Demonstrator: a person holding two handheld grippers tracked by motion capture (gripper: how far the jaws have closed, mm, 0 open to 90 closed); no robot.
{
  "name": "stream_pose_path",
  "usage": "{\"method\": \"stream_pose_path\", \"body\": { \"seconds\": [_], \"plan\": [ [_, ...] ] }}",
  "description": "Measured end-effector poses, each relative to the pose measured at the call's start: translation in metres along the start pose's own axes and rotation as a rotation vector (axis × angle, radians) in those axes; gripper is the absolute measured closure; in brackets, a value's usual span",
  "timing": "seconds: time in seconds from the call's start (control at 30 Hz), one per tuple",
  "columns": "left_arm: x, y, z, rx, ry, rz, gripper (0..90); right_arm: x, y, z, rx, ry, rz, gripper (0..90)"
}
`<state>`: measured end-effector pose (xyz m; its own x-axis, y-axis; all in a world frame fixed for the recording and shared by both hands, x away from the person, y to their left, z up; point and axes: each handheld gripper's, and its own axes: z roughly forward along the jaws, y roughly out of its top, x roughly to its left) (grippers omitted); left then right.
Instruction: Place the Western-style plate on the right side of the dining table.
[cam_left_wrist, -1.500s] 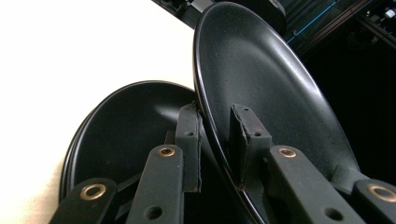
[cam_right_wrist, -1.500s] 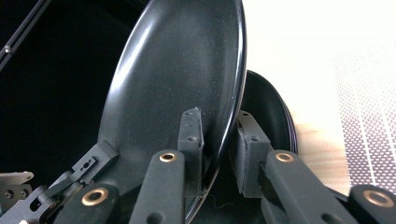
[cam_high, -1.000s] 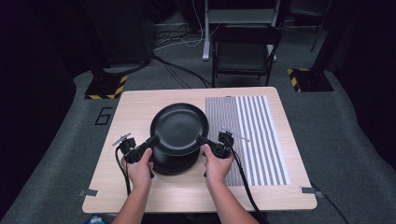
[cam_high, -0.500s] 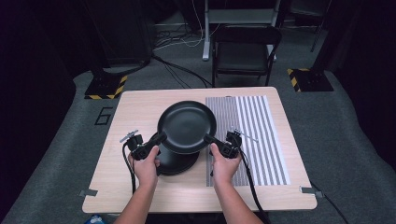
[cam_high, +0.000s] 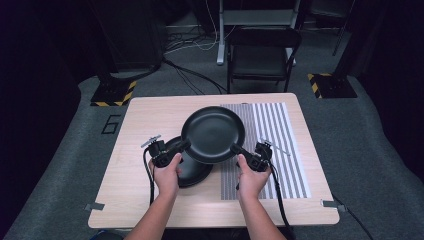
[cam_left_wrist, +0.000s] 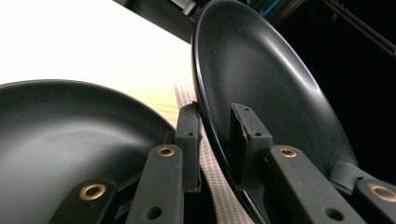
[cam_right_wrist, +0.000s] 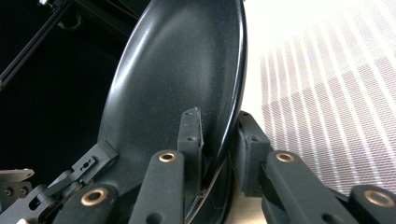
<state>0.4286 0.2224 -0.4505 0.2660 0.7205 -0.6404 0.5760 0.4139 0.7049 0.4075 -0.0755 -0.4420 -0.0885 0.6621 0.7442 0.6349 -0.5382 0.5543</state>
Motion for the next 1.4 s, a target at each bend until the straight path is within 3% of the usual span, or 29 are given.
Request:
{"method": "stream_pose_path", "body": {
  "seconds": [0.83,1.4],
  "plan": [
    [-0.048,-0.007,0.045,0.072,-0.085,0.065,74.1,-0.031,0.021,-0.048,-0.098,-0.058,0.028,74.4],
    [-0.068,-0.012,0.07,0.115,-0.123,0.082,74.2,-0.048,0.031,-0.067,-0.141,-0.09,0.052,74.2]
  ]
}}
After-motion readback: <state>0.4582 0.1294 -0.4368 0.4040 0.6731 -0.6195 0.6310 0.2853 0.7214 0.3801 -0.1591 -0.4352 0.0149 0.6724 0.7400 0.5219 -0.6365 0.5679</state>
